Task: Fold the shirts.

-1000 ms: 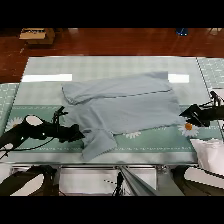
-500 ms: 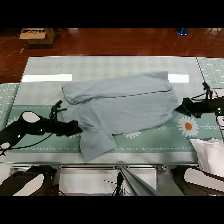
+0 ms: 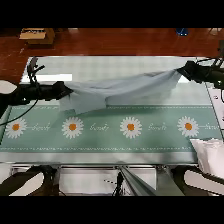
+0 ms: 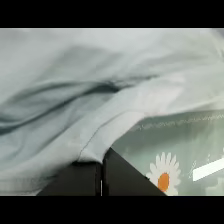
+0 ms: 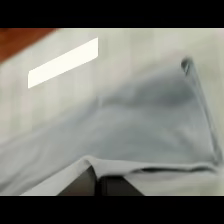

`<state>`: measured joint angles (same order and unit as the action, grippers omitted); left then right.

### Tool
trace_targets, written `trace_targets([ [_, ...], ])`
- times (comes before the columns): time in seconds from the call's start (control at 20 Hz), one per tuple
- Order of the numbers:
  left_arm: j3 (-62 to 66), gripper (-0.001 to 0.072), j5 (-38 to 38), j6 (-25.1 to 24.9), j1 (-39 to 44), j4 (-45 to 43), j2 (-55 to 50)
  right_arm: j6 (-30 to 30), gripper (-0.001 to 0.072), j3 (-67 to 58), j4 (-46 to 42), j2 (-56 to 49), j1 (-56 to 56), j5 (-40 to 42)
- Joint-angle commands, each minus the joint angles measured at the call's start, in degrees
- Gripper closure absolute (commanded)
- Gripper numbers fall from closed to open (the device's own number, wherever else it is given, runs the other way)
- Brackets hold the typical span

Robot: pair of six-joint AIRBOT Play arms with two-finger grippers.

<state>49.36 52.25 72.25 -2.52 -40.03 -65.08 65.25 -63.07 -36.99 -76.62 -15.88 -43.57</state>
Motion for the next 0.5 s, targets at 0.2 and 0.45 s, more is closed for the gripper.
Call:
trace_targets([
  [0.2,13.38,0.0688,-6.29,0.26,-1.22,2.05,-16.68,0.94,0.069,-0.92,4.59,-7.65,6.36,24.02],
  [0.45,19.3,0.0687,-6.23,0.22,-0.74,3.43,-25.55,0.92,0.069,-0.92,5.64,-12.07,6.47,24.3],
])
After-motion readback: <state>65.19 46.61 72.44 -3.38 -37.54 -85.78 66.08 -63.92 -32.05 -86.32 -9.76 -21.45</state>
